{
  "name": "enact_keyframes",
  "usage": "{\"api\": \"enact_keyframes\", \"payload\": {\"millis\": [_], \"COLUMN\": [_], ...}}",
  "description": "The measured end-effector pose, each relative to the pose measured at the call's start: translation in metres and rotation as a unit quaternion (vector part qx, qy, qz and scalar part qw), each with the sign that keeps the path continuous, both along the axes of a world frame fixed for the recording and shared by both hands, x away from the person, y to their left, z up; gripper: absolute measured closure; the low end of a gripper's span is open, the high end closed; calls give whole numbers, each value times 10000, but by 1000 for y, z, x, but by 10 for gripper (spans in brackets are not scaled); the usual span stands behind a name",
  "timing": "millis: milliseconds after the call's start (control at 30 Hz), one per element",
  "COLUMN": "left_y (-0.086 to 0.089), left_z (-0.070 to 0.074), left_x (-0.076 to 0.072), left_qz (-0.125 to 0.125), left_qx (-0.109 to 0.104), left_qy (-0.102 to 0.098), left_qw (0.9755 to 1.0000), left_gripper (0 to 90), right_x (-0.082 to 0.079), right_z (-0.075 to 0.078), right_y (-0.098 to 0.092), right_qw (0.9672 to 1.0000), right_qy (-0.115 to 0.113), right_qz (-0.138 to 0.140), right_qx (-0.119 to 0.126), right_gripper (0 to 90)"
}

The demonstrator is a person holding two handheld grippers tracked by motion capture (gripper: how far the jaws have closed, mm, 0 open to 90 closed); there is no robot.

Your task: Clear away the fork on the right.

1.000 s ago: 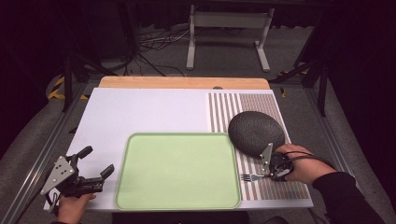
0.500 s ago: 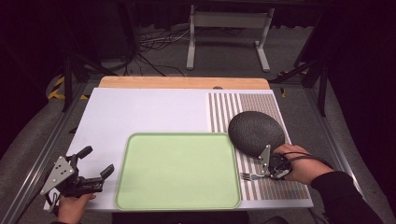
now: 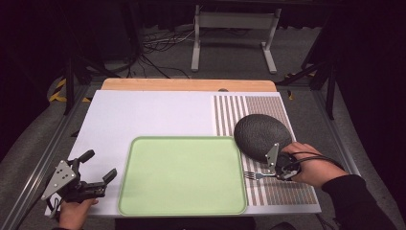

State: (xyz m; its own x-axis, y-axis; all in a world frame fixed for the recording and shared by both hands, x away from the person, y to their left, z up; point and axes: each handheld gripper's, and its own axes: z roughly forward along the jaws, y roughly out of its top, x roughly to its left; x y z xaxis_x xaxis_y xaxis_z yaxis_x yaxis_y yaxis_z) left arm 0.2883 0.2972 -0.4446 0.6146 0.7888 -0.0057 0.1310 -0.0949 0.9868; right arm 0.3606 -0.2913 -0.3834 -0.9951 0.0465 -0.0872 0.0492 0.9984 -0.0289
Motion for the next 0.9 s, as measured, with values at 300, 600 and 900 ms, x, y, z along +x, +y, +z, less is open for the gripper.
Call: {"api": "enact_keyframes", "payload": {"millis": [300, 600, 900], "left_y": [0, 0, 1], "left_z": [0, 0, 0], "left_x": [0, 0, 0], "left_qz": [5, 7, -3], "left_qx": [-4, 0, 3], "left_qy": [11, 2, 0], "left_qw": [10000, 10000, 10000], "left_gripper": [3, 3, 3], "right_x": [4, 9, 16], "right_z": [16, 31, 38], "right_y": [15, 37, 65], "right_qw": [9998, 9995, 9989], "right_qy": [-147, -221, -339], "right_qz": [20, -46, 87], "right_qx": [103, 238, 325], "right_gripper": [781, 780, 781]}}
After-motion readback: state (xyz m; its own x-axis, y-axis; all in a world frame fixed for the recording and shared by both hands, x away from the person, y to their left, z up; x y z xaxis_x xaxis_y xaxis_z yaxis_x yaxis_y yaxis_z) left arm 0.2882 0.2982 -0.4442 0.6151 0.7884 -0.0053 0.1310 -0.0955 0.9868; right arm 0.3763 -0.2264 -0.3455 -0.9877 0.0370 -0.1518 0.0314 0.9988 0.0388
